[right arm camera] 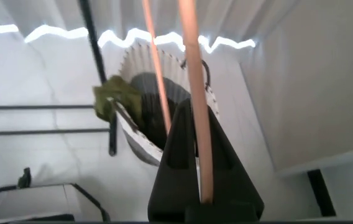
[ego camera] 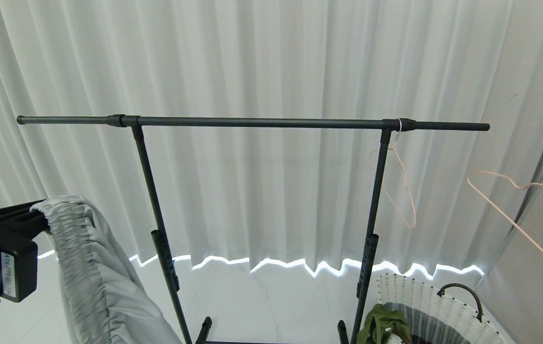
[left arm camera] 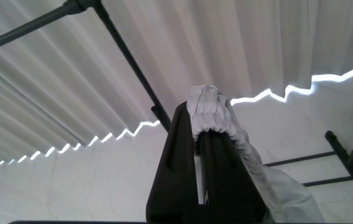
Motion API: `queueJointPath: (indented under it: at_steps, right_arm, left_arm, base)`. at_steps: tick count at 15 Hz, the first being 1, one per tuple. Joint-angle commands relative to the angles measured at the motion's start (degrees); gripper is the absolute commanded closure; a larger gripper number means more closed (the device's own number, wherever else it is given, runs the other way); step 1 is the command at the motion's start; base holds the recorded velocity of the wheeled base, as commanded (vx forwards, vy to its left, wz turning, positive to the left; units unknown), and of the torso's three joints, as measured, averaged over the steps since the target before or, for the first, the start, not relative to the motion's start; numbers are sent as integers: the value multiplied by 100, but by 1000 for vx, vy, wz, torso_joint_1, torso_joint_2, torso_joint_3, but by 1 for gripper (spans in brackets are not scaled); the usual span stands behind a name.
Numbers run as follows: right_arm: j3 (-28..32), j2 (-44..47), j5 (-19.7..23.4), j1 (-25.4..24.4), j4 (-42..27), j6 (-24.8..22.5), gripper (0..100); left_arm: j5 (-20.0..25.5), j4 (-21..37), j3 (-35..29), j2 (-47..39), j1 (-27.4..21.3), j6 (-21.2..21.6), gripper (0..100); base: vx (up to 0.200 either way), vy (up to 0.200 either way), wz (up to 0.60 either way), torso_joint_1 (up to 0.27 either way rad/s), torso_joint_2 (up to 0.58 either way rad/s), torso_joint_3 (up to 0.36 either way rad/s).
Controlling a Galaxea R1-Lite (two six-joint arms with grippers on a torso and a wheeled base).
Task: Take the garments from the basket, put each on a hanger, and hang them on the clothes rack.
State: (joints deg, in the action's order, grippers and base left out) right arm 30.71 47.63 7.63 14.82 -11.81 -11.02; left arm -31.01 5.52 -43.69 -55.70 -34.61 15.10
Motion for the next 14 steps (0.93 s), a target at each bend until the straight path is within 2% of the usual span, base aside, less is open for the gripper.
queueJointPath:
  at_steps: [1,4,7,8,9,11,14]
  right_arm:
    - [199,27,10,-164,12,30,100]
    - [603,62,160,-647,-23,179,100]
    - [867,97,133,-1799,-269,188,100]
    - [867,97,133,-2045,-339,188,100]
    - [849,97,125,-2607,-462,188,100]
    - [849,168,125,-3249,-594,179,100]
    - [858,414,133,-4110,-594,188,100]
  left_arm:
    - [8,1,19,-38,-2,-7,100]
    - [8,1,54,-73,-2,-7,100]
    - [8,1,186,-46,-2,10,100]
    - [8,1,203,-46,-2,10,100]
    - [8,1,247,-20,-11,19,100]
    - [8,1,317,-29,-20,54,100]
    - [8,1,449,-46,-20,485,100]
  base:
    - [0,200,0,2,2,2]
    - [0,200,0,5,1,1]
    - [0,200,0,2,2,2]
    - [0,200,0,2,2,7]
    - [0,0,0,0,0,0]
    - [0,0,0,0,0,0]
    - [0,0,0,0,0,0]
